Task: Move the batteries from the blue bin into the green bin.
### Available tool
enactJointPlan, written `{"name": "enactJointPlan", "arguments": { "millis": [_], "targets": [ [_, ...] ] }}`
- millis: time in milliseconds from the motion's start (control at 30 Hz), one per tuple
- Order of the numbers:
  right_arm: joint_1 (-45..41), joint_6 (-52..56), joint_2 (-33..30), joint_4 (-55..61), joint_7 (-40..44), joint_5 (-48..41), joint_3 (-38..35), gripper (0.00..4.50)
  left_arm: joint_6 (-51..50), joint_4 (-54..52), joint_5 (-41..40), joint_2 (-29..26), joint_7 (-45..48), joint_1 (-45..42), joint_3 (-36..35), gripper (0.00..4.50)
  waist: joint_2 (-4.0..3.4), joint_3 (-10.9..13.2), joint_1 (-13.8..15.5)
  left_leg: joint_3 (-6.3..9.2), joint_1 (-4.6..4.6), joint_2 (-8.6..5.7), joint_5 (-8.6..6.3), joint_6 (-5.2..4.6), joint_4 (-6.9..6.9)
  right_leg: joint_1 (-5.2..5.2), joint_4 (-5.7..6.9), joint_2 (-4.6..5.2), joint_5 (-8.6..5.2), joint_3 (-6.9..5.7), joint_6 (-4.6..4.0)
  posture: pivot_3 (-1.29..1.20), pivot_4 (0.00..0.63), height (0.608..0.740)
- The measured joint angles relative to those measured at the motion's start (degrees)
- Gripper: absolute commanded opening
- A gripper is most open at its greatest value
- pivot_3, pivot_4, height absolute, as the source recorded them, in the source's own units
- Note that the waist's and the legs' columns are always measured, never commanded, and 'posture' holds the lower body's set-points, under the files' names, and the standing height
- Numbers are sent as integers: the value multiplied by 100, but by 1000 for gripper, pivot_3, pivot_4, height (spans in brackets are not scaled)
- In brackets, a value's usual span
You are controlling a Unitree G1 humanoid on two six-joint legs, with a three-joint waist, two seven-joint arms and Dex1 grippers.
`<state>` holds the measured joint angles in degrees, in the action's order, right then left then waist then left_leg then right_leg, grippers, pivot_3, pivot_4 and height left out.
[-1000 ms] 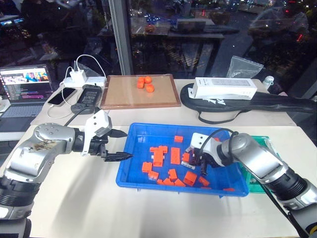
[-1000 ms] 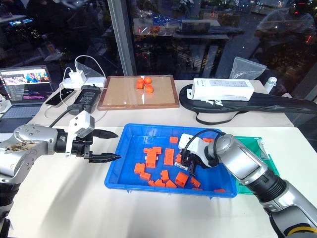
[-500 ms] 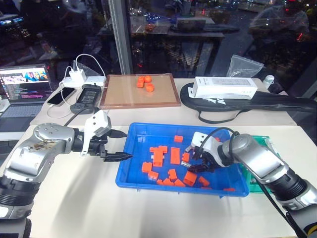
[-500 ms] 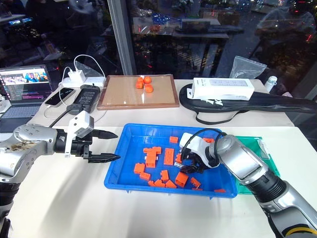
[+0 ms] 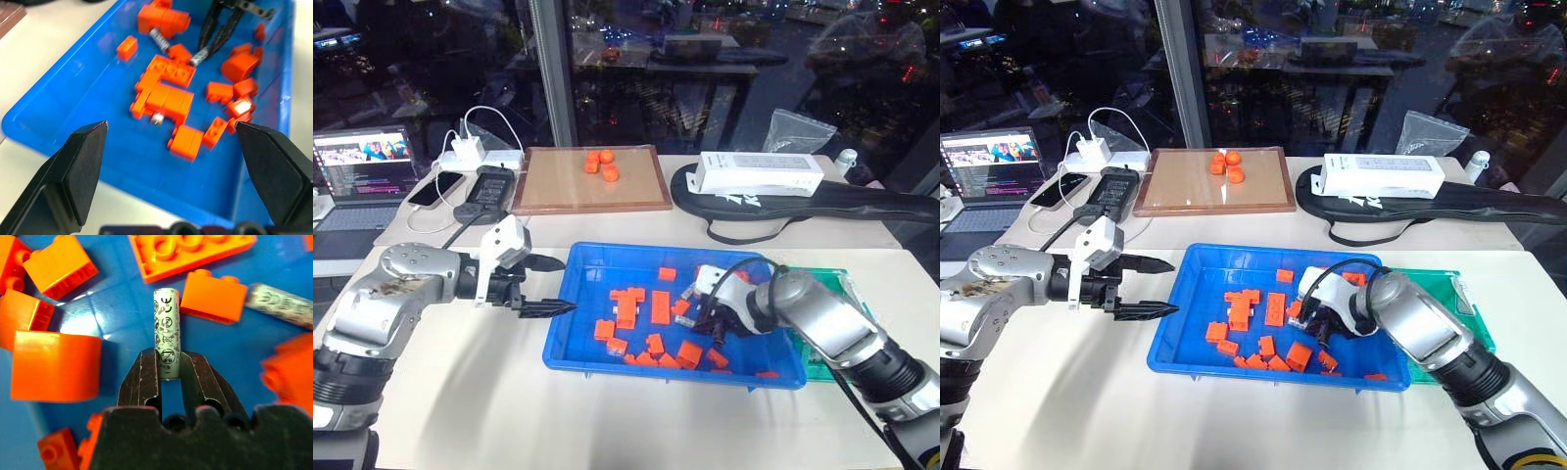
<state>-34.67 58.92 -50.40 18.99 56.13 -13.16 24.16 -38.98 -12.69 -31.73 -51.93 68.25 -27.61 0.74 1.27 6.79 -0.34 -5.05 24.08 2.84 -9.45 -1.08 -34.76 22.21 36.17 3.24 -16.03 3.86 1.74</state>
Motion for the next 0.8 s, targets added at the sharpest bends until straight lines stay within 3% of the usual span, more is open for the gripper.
{"name": "enactJointPlan", "arguments": {
  "millis": [233,400,633,700,800],
  "targets": [
    [237,29,-1239,-163,618,-690,-1704,246,26,227,-177,290,185,-355,-52,4500,-1,1,39,-2,0,-2,0,0,0,-3,-6,0,0,-2,0,0,150,740],
    [851,-98,-2221,-977,594,-552,-2690,246,52,243,-564,677,442,-604,-89,4500,-1,0,78,-9,0,-1,0,0,2,-4,-11,6,-1,-2,0,0,150,740],
    [1784,-107,-2223,-1161,277,-505,-3282,246,-118,395,-1097,1118,256,-1261,-316,4500,-26,-13,-33,7,-5,-3,0,-1,1,-9,-4,-4,-1,9,5,0,150,740],
    [1936,-111,-2073,-1148,118,-500,-3306,1249,-115,459,-1111,1141,253,-1301,-315,4500,-27,-14,-57,12,-7,-3,0,-1,1,-11,-3,-10,-1,9,6,0,150,740],
    [2210,-196,-1939,-1162,-59,-413,-3178,2228,-116,499,-1103,1135,219,-1298,-313,4500,-28,-14,-47,10,-6,-6,0,-1,-2,-10,-1,-7,-6,9,14,0,150,740]
  ]
}}
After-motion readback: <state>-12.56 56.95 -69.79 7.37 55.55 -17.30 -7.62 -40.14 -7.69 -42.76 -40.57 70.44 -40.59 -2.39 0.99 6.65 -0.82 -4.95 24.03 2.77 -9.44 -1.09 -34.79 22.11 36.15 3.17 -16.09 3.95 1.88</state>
